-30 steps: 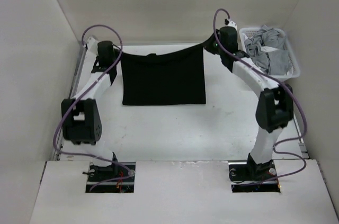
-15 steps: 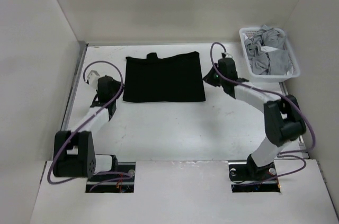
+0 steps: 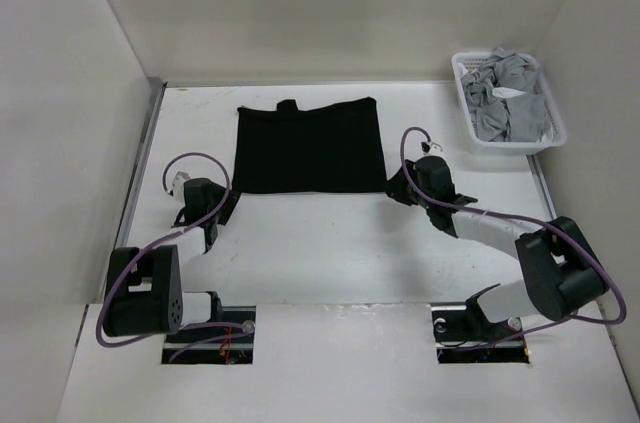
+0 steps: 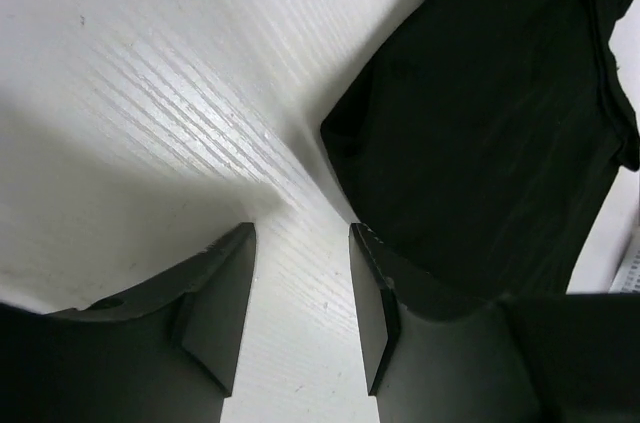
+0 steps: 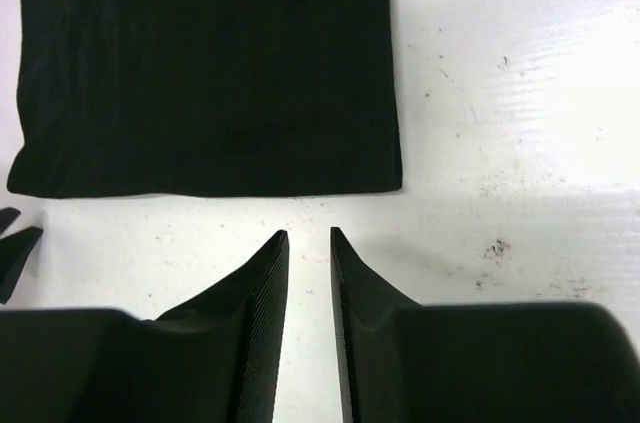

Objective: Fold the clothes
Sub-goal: Fold the tank top

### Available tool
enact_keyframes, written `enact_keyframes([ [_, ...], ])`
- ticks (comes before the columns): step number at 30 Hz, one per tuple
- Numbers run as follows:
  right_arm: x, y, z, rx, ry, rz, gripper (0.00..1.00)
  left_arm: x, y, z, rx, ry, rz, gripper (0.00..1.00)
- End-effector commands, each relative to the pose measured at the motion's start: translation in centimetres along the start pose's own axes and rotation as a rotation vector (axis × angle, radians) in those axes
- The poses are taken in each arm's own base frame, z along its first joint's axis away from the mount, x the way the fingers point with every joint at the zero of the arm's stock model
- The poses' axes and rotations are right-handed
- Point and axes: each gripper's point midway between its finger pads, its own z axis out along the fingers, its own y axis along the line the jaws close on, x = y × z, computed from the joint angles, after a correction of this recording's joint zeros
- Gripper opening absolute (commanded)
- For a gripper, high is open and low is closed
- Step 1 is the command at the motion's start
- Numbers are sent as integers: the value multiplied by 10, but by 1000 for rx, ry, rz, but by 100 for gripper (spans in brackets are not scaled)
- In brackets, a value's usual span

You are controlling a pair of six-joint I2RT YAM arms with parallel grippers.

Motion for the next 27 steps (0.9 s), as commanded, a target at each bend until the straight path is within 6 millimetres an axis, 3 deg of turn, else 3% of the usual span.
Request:
enact_keyframes([
  [1,-19,9,4,-43,-75,30,30,-13,-23,7,96,-26,-51,40],
  [8,-13,-4,19,-5,-61,71,41,-25,-19,18,78,-59,-82,34],
  [13,-11,-16,27,14,-60,123,46,-19,-19,30,87,-40,-97,33],
  [27,4,-26,31,35,-15,156,46,-17,-9,34,85,-30,-133,9],
])
